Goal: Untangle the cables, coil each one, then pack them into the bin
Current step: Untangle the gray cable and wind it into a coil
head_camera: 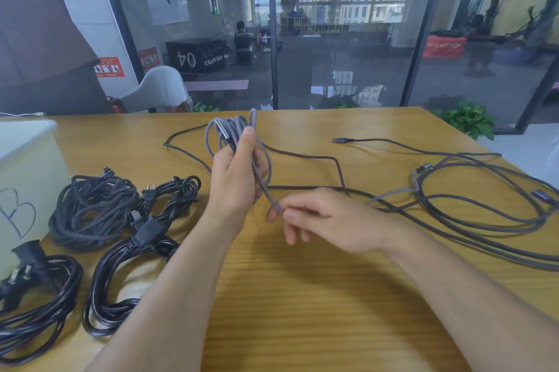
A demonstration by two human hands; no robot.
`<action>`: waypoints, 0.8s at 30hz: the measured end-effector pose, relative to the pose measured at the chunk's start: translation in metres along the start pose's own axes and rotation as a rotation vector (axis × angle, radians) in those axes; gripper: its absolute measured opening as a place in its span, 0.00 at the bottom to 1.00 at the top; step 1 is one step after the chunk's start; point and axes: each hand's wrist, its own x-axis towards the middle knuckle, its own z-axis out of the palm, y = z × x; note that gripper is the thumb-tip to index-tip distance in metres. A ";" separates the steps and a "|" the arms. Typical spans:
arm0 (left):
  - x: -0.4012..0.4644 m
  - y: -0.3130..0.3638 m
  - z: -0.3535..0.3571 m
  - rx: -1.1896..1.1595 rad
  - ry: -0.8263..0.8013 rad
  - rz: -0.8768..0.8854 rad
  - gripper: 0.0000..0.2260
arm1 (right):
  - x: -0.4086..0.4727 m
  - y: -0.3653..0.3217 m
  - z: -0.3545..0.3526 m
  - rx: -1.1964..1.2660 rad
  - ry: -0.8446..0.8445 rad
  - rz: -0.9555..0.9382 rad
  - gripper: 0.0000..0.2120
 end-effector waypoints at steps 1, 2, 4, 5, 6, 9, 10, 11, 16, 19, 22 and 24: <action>0.000 0.001 0.000 -0.002 -0.013 0.006 0.20 | 0.001 0.000 0.003 0.028 -0.059 -0.007 0.12; -0.001 0.001 0.001 -0.001 -0.031 0.006 0.20 | 0.003 0.001 0.005 0.037 -0.085 -0.012 0.12; -0.004 0.002 0.003 -0.025 -0.084 -0.023 0.20 | 0.005 0.006 0.005 0.011 -0.095 -0.002 0.11; -0.005 0.003 0.005 -0.056 -0.127 -0.045 0.20 | 0.006 0.010 0.004 -0.016 -0.092 0.013 0.11; -0.006 0.003 0.006 -0.083 -0.182 -0.064 0.19 | 0.007 0.014 0.003 -0.051 -0.079 0.022 0.11; -0.010 0.003 0.010 -0.059 -0.326 -0.084 0.19 | 0.009 0.032 -0.001 -0.273 0.084 -0.079 0.13; -0.010 0.002 0.011 -0.032 -0.349 -0.087 0.19 | 0.010 0.035 -0.003 -0.382 0.152 -0.109 0.16; -0.010 0.002 0.012 -0.010 -0.354 -0.094 0.19 | 0.010 0.037 -0.005 -0.524 0.212 -0.092 0.21; -0.007 0.007 0.003 -0.037 -0.285 -0.103 0.20 | 0.008 0.026 -0.010 -0.720 0.342 0.271 0.33; -0.007 0.009 0.000 -0.054 -0.287 -0.099 0.20 | 0.004 0.024 -0.015 -0.313 0.427 0.343 0.29; -0.007 0.009 0.002 -0.035 -0.324 -0.083 0.20 | 0.005 0.027 -0.021 -0.146 0.546 0.326 0.24; -0.007 0.009 0.001 -0.017 -0.345 -0.085 0.20 | 0.007 0.029 -0.021 0.056 0.577 0.327 0.22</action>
